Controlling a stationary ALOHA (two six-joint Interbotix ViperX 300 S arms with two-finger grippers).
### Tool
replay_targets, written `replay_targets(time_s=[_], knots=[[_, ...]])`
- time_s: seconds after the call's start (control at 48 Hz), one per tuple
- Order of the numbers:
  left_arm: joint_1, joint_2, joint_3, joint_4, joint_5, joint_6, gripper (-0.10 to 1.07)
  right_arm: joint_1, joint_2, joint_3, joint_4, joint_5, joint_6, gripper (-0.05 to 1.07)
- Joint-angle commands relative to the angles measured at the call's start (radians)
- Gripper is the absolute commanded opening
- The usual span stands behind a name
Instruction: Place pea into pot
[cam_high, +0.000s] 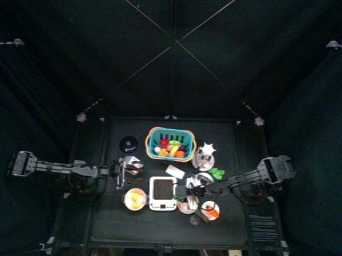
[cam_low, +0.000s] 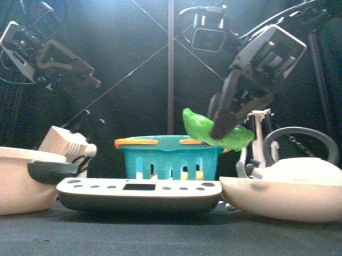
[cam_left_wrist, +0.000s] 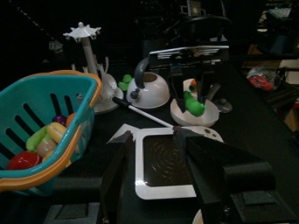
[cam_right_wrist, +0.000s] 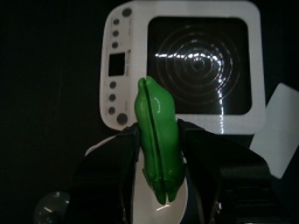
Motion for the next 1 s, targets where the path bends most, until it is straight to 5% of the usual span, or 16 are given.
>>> replay_targets(time_s=[0.0, 0.146, 0.208, 0.292, 0.396, 0.562, 0.708, 0.875, 0.979], knots=[[0.003, 0.002, -0.025, 0.000, -0.009, -0.002, 0.82, -0.011, -0.014, -0.020, -0.003, -0.005, 0.002, 0.51], [0.018, 0.000, -0.040, -0.008, -0.028, -0.003, 0.82, -0.020, 0.012, -0.100, -0.026, -0.080, -0.002, 0.51], [0.023, -0.015, -0.051, -0.081, -0.072, -0.003, 0.82, -0.026, 0.058, -0.153, -0.058, -0.158, -0.012, 0.51], [0.023, -0.058, -0.035, -0.189, -0.138, 0.003, 0.82, -0.044, 0.149, -0.244, -0.123, -0.262, -0.014, 0.51], [0.041, -0.130, 0.014, -0.195, -0.187, 0.002, 0.82, -0.066, 0.291, -0.410, -0.133, -0.376, -0.003, 0.52], [0.046, -0.147, 0.037, -0.195, -0.187, 0.002, 0.82, -0.071, 0.485, -0.634, -0.127, -0.371, -0.002, 0.52], [0.051, -0.146, 0.043, -0.195, -0.187, 0.002, 0.82, -0.067, 0.512, -0.661, -0.092, -0.334, 0.002, 0.55], [0.049, -0.147, 0.043, -0.196, -0.183, 0.002, 0.82, -0.067, 0.514, -0.661, -0.072, -0.333, 0.000, 0.90], [0.051, -0.146, 0.044, -0.196, -0.181, 0.002, 0.82, -0.067, 0.512, -0.663, -0.077, -0.325, -0.003, 0.96]])
